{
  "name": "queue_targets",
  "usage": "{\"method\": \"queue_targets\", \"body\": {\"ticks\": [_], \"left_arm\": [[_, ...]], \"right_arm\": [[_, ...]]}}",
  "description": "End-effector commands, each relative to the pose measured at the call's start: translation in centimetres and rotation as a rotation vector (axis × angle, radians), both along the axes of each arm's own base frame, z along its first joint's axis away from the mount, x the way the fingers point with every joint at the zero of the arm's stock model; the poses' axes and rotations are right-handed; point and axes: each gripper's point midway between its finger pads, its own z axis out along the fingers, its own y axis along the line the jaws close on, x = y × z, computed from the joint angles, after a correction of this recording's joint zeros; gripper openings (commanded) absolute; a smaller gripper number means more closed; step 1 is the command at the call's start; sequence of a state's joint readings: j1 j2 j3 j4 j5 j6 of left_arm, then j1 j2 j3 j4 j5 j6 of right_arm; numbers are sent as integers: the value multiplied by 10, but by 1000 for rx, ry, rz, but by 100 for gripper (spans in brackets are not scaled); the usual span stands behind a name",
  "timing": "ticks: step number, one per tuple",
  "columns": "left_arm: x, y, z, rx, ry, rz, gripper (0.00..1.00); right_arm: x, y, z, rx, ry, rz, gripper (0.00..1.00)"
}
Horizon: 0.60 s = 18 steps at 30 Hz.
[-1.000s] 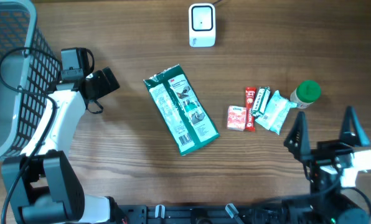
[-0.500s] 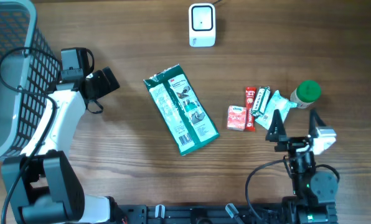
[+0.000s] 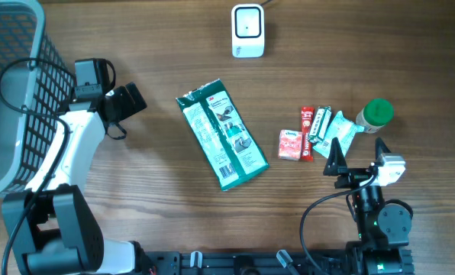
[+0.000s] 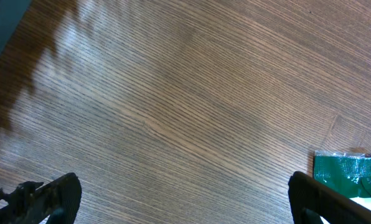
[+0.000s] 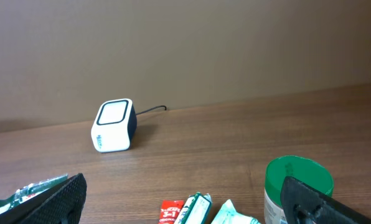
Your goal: Scan the item barcode
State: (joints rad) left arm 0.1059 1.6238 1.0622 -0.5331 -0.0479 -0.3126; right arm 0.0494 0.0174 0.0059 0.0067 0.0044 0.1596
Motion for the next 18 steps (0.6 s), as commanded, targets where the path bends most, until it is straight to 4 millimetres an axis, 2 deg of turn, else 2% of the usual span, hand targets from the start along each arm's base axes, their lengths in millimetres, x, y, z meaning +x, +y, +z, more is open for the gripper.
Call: {"method": "queue_targets", "body": {"ticks": [1,12,15,18], "left_arm": [[3,3,6,7,-18,12,100],[3,3,6,7,-17,12,100],[1,-1,23,11,-54,3,100],[-1,-8,56,18,-140,-14,100]], "right_arm": [[-1,-3,3,-10,-15,-16,100],[-1,-3,3,-10,-15,-16,100],[-1,-3,3,-10,-15,-16,100],[-1,-3,3,-10,-15,-16,100]]}}
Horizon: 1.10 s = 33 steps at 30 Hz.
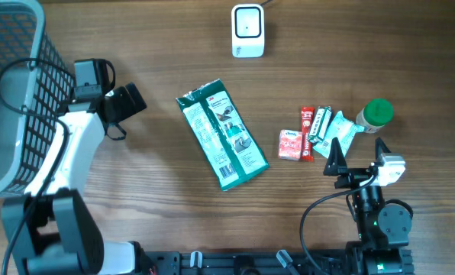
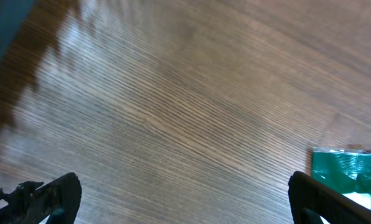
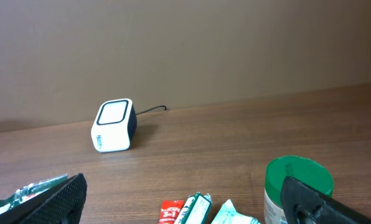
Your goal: Scan the item barcode
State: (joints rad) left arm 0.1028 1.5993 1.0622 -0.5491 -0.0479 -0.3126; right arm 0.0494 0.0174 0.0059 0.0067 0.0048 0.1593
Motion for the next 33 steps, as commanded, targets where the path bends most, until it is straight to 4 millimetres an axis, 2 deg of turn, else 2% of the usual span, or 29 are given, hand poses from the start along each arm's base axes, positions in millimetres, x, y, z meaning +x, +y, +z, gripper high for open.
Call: {"method": "queue_targets", "body": {"ticks": [1,2,5,7,8,12,15,17,21,25,28,33], "left_arm": [[-1,-10,69,20,-183,-20,100],[-3,-12,85,24,-226,-26,100],[-19,-18,151,35,-414,-37,100],[-48,-20,212,50,-600,-36,100],[-62,-20,233,54,-670,-36,100],[-120,-24,300,72,-914,-33,100],[-165,-23,329,92,-1047,-19,100],[-185,-25,333,94,-1098,-18,100],[-222,-27,325,95,-1132,-19,100],[-245,-28,295,90,-1115,-23,100],[-246,-33,273,75,-1130,-44,100],[-226,-44,265,42,-1240,-108,100]], "right_arm": [[-1,-3,3,-9,-15,-15,100],[-1,-3,3,-9,-15,-15,100],[-1,-3,3,-9,-15,-15,100],[-1,-3,3,-9,-15,-15,100],[-1,-3,3,-9,-15,-15,100],[-1,-3,3,-10,-15,-15,100],[-1,-3,3,-9,-15,-15,100],[-1,-3,3,-9,-15,-15,100],[-1,-3,3,-9,-15,-15,100],[-1,-3,3,-9,-15,-15,100],[-1,-3,3,-9,-15,-15,100],[-1,-3,3,-9,-15,-15,100]]}}
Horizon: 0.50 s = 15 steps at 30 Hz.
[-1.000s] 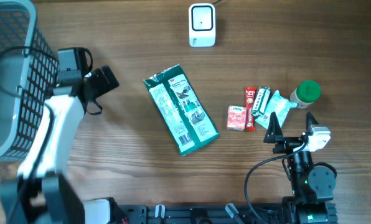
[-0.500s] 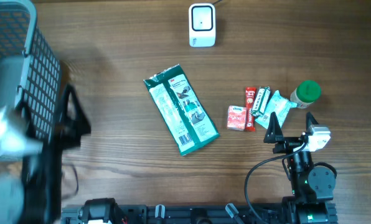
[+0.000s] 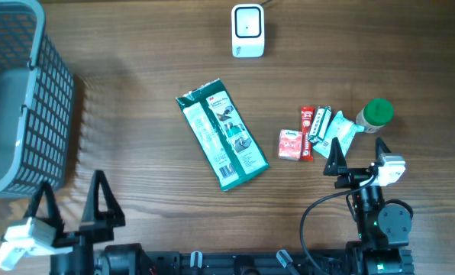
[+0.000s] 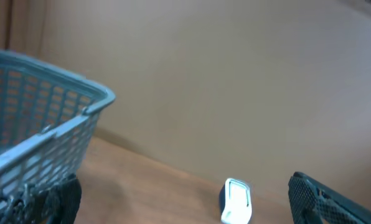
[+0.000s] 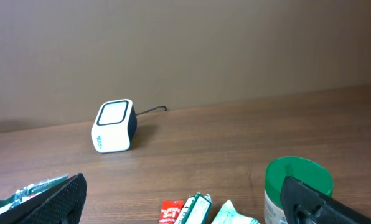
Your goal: Scan the item barcode
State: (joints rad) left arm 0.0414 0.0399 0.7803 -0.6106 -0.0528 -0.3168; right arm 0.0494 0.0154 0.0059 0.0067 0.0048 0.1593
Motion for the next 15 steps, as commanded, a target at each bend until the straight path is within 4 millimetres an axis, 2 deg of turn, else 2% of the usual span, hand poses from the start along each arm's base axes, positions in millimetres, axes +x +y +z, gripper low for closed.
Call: {"method": "queue_targets", "body": {"ticks": [1,5,9,12,15], "left_arm": [[23,-15,-13,2,-61,-94,100],[42,-29,-4,22,-242,-172,100],[44,-35,2,37,-441,-206,100],[43,-36,-4,42,-529,-209,100],[49,-36,-19,41,-522,-209,100]], "right_arm": [[-1,-3,3,-9,-13,-15,100],[-1,-3,3,-9,-13,-15,100],[-1,-3,3,-9,-13,-15,100],[-1,-3,3,-9,-13,-15,100],[-1,-3,3,-9,-13,-15,100]]}}
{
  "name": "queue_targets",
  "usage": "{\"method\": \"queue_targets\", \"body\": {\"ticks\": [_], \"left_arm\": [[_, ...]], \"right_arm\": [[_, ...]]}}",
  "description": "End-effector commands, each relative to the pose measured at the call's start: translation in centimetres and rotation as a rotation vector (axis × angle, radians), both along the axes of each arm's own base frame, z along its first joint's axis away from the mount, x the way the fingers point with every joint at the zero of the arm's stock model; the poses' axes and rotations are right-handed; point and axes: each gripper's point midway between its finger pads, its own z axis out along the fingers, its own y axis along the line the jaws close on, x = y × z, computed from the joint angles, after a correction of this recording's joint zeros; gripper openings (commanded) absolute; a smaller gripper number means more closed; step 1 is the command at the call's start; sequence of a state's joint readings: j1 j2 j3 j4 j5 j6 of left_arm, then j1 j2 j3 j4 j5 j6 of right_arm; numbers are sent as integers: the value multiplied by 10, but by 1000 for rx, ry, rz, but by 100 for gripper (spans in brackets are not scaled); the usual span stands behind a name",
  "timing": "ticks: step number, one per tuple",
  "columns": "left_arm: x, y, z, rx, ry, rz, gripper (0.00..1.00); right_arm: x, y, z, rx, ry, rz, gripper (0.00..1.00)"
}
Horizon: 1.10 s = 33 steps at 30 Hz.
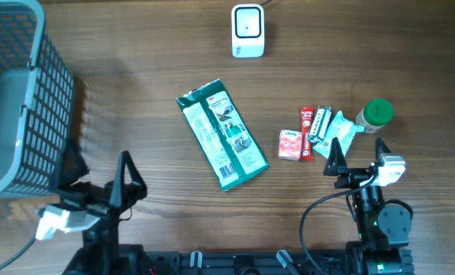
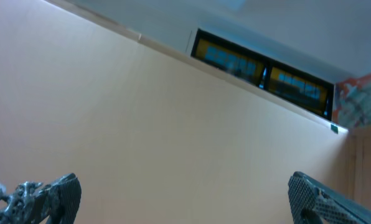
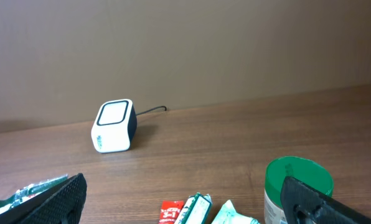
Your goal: Scan the item barcode
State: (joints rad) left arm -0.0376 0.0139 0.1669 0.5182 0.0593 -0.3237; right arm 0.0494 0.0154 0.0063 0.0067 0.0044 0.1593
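Note:
The white barcode scanner (image 1: 247,30) stands at the table's far edge, also in the right wrist view (image 3: 114,126). A long green packet (image 1: 224,134) lies flat at mid table. To its right lie a small pink box (image 1: 290,144), a red sachet (image 1: 307,132), green-white sachets (image 1: 333,128) and a green-lidded bottle (image 1: 376,113). My left gripper (image 1: 99,177) is at the front left, open and empty, its camera seeing only wall and ceiling. My right gripper (image 1: 357,156) is open and empty just in front of the small items (image 3: 185,208).
A grey wire basket (image 1: 21,99) fills the left side of the table, close beside the left arm. The scanner's cable (image 3: 151,111) runs off behind it toward the wall.
The left gripper has shifted slightly right and farther from the front edge, and its camera now points up at wall and ceiling instead of at the basket and scanner. The right arm is unchanged.
At first the left arm was stretched out beside the basket, its open gripper over bare table left of the green packet. It was then drawn back to the front-left edge, and now points upward. The items and the right arm stayed put.

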Motion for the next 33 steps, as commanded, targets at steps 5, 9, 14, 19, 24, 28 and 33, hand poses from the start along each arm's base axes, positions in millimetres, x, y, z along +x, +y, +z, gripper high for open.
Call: {"method": "queue_targets", "body": {"ticks": [5,9,14,19,24,28,33], "left_arm": [[29,-5,-59,15,145,-21,100],[44,-3,-93,10,260,-7,100],[59,9,-134,-15,437,59,100],[65,25,-184,-30,640,155,100],[65,26,-207,49,731,187,100],[65,20,-208,227,728,201,100],[65,19,-208,310,720,220,100]], "right_arm": [[-1,-3,3,-9,-13,-16,100],[-1,-3,3,-10,-13,-16,100],[-1,-3,3,-9,-13,-16,100],[-1,-3,3,-9,-13,-16,100],[-1,-3,3,-9,-13,-16,100],[-1,-3,3,-10,-13,-16,100],[-1,-3,3,-9,-13,-16,100]]}}
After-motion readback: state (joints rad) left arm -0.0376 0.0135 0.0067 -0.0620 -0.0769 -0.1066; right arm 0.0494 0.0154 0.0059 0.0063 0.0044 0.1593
